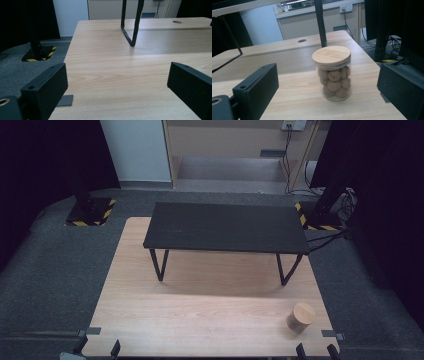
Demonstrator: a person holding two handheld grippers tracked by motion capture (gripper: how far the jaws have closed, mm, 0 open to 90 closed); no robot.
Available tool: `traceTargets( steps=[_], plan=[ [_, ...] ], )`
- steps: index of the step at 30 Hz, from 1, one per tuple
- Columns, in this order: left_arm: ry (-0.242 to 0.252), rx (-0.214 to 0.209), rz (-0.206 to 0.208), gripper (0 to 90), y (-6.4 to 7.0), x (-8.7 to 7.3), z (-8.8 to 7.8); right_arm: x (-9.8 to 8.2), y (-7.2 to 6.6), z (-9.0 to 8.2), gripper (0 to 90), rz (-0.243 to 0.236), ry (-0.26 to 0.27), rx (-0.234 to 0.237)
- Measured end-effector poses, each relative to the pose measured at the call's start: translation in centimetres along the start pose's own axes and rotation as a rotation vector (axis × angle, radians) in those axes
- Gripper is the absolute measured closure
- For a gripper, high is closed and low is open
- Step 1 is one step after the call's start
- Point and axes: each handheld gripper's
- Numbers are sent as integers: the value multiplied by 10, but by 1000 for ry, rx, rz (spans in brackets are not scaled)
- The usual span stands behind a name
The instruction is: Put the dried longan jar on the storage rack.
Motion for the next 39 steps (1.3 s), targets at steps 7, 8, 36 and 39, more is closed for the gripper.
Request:
traceTargets(
  steps=[7, 8, 36, 39],
  plan=[
    [-3, -12, 4, 17, -1, 1, 1, -4, 0, -4, 35, -3, 6, -11],
    [-2, -14, 5, 17, 0, 1, 2, -4, 0, -4, 35, -3, 6, -11],
    [-6, -41, -7, 18, -3, -1, 2, -20, -8, 29, 18, -55, -17, -16],
    [-4, -41, -10, 18, -3, -1, 1, -21, -9, 38, 18, -58, -17, -16]
  ],
)
Point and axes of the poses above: each handheld gripper's, and its own axes: z roughly forward along the jaws, x roughly out of its top, y roughly to its right, and after that the axes turned 10 degrees about y, right-handed
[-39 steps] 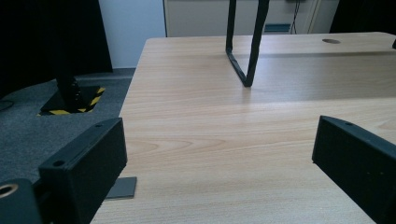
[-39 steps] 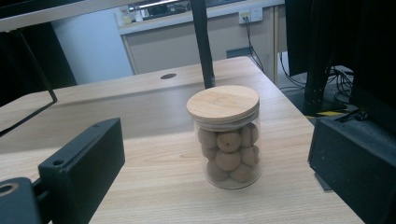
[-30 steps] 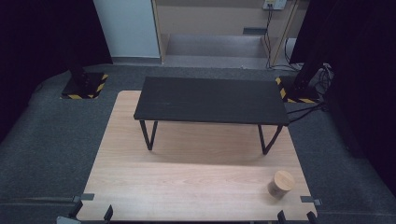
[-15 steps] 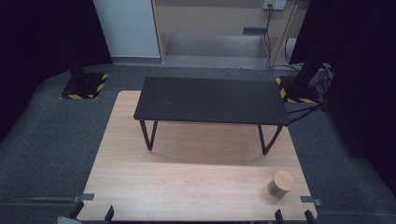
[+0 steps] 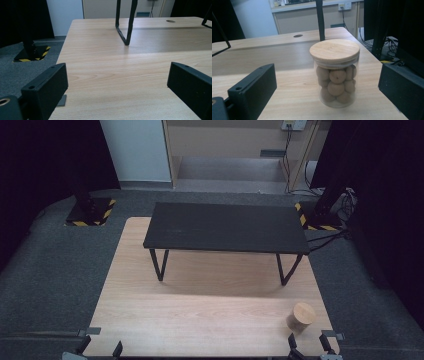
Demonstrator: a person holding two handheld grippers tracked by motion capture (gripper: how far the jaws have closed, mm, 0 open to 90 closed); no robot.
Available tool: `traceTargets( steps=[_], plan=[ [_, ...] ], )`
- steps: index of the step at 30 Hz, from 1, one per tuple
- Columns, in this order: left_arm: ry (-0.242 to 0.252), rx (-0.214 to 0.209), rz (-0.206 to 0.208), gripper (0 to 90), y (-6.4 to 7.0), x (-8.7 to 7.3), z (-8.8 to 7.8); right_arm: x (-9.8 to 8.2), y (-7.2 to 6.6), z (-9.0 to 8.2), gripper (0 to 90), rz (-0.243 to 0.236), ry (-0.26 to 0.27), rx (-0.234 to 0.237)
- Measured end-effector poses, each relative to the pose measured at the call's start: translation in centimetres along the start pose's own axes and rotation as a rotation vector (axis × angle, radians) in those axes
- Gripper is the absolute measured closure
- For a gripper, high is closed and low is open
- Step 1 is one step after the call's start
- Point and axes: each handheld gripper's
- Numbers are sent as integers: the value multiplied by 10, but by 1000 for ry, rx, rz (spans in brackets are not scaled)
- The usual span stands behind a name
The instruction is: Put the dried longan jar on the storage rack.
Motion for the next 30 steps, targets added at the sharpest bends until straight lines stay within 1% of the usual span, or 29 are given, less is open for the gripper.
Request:
traceTargets(
  steps=[1, 3, 4, 5, 6, 8, 12, 19, 22, 23, 24, 27, 30],
  plan=[
    [0, 0, 0, 18, 0, 0, 0, 0, 0, 0, 18, 0, 0, 0],
    [2, 0, -1, 18, 0, 0, -1, -1, -1, 8, 17, -7, -2, -2],
    [2, 0, -1, 19, 0, 0, -1, -1, -1, 8, 17, -7, -2, -2],
    [3, 3, -1, 18, -1, 0, -2, -1, -2, 13, 17, -7, -5, -2],
    [3, 3, -1, 18, -1, 0, -2, -1, -2, 13, 17, -7, -5, -2],
    [3, 4, -3, 19, -1, 0, -2, -2, -2, 20, 17, -11, -14, -3],
    [6, 7, -5, 19, -1, 0, -3, -2, -3, 26, 17, -12, -21, -7],
    [9, 6, -9, 19, -1, -1, -4, -3, -2, 42, 18, -7, -51, -28],
    [9, 5, -9, 19, -1, -1, -4, -2, -3, 50, 23, -10, -71, -42],
    [9, 5, -9, 19, -1, -1, -4, -2, -3, 50, 23, -10, -71, -42],
    [9, 4, -9, 19, 0, -1, -4, -1, -3, 56, 29, -12, -86, -50],
    [7, 4, -9, 20, 0, -1, -4, 2, -4, 64, 46, -16, -106, -63],
    [6, 5, -9, 20, 0, -1, -4, 4, -5, 68, 70, -21, -118, -68]
  ],
)
Point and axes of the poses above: each handheld gripper's, and its own axes: z roughly forward along the jaws, x roughly out of its top, y roughly to its right, and after that the axes turned 10 degrees about y, right-handed
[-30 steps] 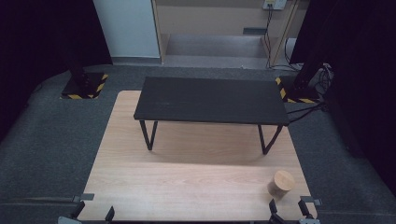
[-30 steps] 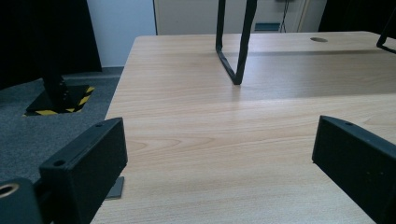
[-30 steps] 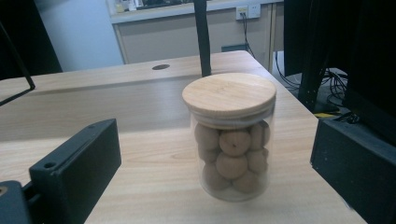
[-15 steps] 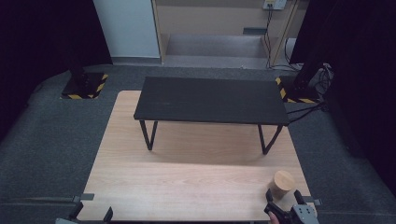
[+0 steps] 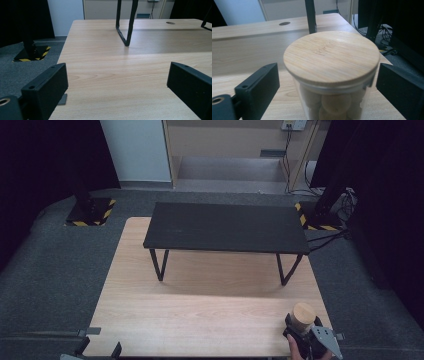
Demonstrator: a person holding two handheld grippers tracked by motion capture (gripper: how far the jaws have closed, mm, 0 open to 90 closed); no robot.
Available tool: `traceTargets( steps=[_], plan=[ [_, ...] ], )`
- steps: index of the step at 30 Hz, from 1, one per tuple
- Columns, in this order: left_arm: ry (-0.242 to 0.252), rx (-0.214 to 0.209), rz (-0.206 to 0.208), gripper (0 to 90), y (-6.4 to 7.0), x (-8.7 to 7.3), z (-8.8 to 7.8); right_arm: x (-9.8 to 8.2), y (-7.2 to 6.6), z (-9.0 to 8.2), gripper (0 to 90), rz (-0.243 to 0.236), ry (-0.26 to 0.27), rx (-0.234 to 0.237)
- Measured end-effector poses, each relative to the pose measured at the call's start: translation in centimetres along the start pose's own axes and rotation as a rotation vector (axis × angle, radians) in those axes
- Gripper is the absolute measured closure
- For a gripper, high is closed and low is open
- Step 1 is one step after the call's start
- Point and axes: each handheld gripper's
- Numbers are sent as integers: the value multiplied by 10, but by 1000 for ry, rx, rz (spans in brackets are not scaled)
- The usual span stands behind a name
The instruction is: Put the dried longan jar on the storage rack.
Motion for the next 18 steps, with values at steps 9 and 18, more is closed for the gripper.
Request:
traceTargets(
  steps=[9, 18],
  plan=[
    [-2, 4, 0, 22, -1, 0, 0, 7, -5, 5, 249, -35, -46, -21],
    [-3, -7, 3, 23, -3, 4, 1, 46, -10, -15, 253, -14, -11, 48]
  ],
)
Point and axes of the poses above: each handheld gripper's, and its own axes: z roughly forward along the jaws, x roughly out of its top, y roughly to its right, and after that the axes turned 10 degrees about y, right-handed
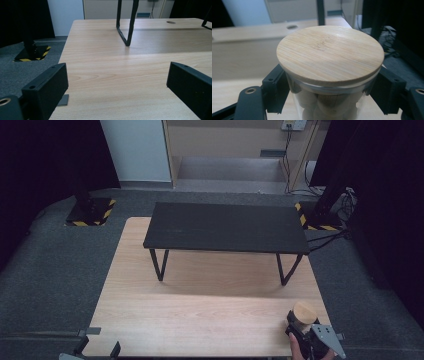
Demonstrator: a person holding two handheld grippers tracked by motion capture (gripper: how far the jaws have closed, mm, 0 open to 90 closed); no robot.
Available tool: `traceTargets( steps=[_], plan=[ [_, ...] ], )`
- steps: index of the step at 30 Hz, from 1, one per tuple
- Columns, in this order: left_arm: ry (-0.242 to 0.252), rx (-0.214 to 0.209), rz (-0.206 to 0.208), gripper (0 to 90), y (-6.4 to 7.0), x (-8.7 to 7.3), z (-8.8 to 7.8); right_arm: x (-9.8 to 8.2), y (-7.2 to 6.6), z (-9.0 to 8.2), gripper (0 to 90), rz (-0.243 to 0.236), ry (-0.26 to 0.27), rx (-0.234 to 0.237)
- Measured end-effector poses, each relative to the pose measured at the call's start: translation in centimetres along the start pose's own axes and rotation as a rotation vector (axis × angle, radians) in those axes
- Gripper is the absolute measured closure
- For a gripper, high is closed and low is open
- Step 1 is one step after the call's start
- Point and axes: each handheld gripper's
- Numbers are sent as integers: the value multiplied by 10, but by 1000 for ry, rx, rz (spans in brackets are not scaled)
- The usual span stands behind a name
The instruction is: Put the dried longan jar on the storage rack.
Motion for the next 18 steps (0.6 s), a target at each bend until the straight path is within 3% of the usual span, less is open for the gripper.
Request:
traceTargets(
  steps=[4, 10, 14, 18],
  plan=[
    [0, -13, -2, 24, 0, 1, 0, 41, -3, 4, 254, -8, 15, 67],
    [5, -29, -11, 25, 2, 0, -2, 100, -15, 24, 255, -53, 92, 162],
    [8, -41, -15, 26, 3, 1, -2, 134, -24, 48, 255, -71, 111, 205],
    [14, -51, -16, 27, 4, 0, -5, 159, -29, 83, 255, -71, 104, 204]
  ],
)
Point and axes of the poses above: each handheld gripper's, and its own axes: z roughly forward along the jaws, x roughly out of its top, y roughly to its right, and after that the axes turned 10 degrees about y, right-handed
